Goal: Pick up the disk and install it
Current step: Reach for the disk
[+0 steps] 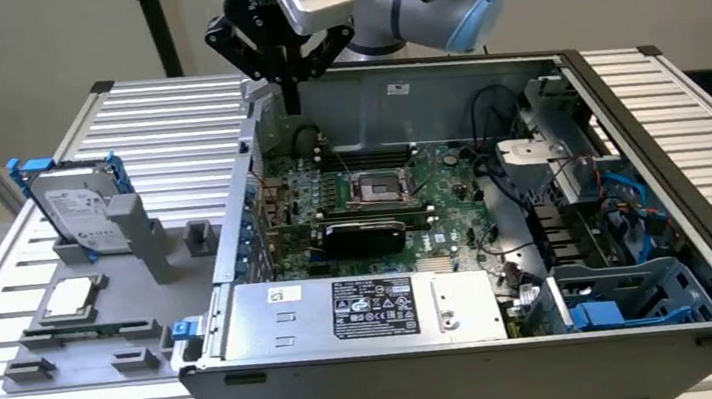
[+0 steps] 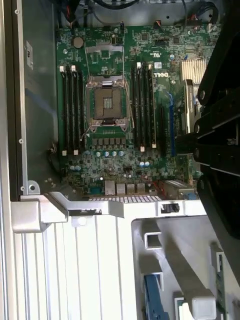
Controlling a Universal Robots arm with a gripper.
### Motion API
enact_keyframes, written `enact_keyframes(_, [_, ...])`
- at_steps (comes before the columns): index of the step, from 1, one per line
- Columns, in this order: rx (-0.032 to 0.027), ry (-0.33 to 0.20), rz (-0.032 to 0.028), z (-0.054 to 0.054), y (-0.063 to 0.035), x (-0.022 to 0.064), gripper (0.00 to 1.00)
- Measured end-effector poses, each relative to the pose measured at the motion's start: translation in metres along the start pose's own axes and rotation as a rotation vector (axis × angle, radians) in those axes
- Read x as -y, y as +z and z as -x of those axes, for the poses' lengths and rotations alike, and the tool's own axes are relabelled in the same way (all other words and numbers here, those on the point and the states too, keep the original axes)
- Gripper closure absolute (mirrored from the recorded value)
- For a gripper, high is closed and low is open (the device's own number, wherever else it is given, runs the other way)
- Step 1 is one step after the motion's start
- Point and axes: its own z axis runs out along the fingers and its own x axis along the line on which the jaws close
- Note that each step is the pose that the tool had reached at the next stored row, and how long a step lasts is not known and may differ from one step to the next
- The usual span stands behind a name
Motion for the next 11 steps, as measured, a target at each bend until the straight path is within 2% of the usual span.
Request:
enact_keyframes(4, [-0.0019, 0.0, -0.0001, -0.018, -0.0003, 0.0001, 0.89])
enact_keyframes(11, [-0.0126, 0.001, -0.0009, -0.05, -0.0009, 0.0003, 0.89])
